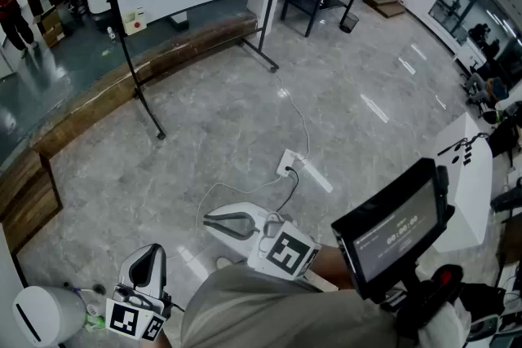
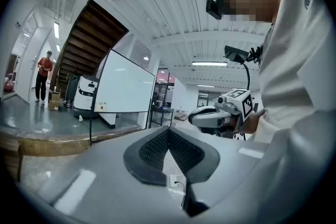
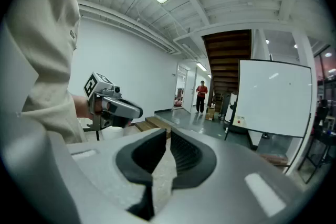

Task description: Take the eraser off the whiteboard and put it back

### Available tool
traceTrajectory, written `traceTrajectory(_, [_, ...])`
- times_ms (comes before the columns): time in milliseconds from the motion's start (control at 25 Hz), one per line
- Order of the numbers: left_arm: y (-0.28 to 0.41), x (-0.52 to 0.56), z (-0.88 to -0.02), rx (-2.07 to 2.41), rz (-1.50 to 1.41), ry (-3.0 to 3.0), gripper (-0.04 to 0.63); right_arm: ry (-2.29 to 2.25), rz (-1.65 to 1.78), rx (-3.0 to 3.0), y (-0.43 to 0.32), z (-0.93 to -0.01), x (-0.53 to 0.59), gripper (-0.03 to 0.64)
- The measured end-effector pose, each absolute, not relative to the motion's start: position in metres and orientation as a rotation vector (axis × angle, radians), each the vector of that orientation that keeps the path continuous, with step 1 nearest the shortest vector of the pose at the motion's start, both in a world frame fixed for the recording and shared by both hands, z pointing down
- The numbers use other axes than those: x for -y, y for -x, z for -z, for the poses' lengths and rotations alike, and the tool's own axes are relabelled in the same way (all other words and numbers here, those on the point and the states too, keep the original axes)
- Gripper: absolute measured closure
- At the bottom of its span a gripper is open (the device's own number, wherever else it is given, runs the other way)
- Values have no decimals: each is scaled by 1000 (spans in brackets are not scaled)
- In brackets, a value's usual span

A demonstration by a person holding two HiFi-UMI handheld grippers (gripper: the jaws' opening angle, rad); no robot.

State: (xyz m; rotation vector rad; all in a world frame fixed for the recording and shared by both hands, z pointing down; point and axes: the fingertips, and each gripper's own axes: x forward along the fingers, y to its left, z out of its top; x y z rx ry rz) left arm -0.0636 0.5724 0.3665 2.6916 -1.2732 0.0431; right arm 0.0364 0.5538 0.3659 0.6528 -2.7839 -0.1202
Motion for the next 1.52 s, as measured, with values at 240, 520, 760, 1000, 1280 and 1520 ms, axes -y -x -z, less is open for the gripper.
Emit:
traceTrajectory(240, [65, -572, -369, 1278, -42, -2688, 591, -648, 128, 2788, -35, -366, -554, 588])
traceTrajectory(520, [60, -581, -366, 1243, -22, -2708, 591, -664, 134, 2812, -39, -354, -565, 589])
traceTrajectory(760, [70, -565, -374, 1268, -15, -2679, 591, -697, 46, 2787, -41, -370, -551, 588])
traceTrajectory(1000, [64, -541, -380, 1292, -36, -2660, 591, -747, -17, 2754, -62, -381, -522, 589])
traceTrajectory(1280, [60, -465, -377, 1337, -96, -2624, 591, -761, -49, 2778, -76, -384, -432, 589])
traceTrajectory(1520, [40, -362, -377, 1365, -147, -2621, 591, -730, -51, 2800, -90, -394, -337, 589])
